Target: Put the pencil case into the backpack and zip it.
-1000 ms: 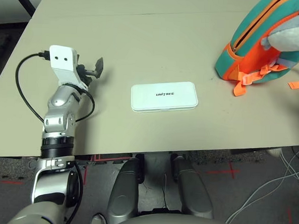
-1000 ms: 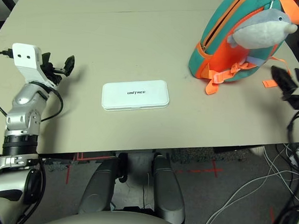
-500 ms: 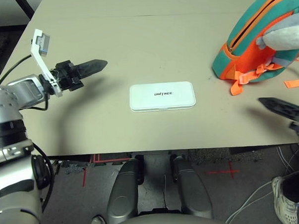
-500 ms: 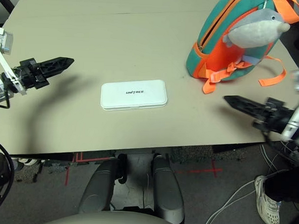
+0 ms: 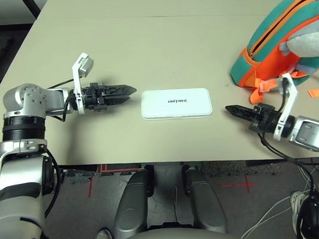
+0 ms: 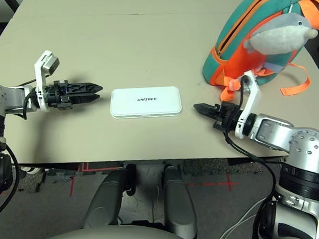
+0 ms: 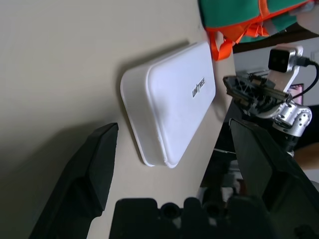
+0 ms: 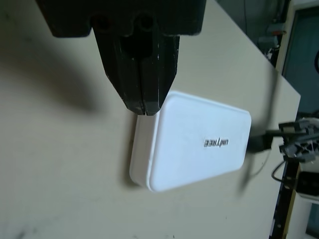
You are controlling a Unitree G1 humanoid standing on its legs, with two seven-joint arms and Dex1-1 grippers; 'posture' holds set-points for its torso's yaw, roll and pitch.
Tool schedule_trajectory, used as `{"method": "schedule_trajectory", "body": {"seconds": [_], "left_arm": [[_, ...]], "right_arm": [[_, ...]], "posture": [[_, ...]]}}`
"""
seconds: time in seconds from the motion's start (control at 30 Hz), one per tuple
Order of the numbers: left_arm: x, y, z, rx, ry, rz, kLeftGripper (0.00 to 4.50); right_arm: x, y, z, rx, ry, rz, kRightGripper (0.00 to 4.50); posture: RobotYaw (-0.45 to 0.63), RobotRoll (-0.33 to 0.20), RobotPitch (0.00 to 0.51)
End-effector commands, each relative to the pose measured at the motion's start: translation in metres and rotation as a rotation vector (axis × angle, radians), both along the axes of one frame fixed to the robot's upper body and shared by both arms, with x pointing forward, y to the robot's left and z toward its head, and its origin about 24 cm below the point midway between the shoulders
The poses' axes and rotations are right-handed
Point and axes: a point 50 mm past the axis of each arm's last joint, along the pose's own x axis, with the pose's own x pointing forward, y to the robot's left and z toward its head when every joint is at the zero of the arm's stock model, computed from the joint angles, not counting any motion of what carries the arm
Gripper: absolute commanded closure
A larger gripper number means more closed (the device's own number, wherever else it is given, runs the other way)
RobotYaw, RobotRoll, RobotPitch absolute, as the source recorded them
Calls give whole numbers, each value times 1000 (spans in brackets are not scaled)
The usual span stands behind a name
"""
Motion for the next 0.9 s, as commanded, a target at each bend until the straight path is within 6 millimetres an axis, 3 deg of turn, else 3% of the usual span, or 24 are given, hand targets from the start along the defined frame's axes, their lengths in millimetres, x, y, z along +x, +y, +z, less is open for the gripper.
{"method": "schedule_trajectory", "body": {"seconds": [0.03,0.47,0.63,0.77,0.9], "left_arm": [[1,-4,-13,41,54,-23,0],[0,-35,-35,12,137,-115,0],[-3,-41,-39,10,144,-133,0],[-6,-41,-41,14,150,-137,0],[-8,-40,-41,14,157,-147,0]], "right_arm": [[3,15,0,-21,-21,19,4463],[5,48,-4,-17,-51,95,4463],[11,41,4,-21,-94,45,4463],[17,23,10,-113,-126,-80,4463],[17,19,12,-171,-127,-100,4463]], "posture": [[-104,0,284],[-115,0,287],[-118,0,290],[-118,0,289],[-121,0,288]]}}
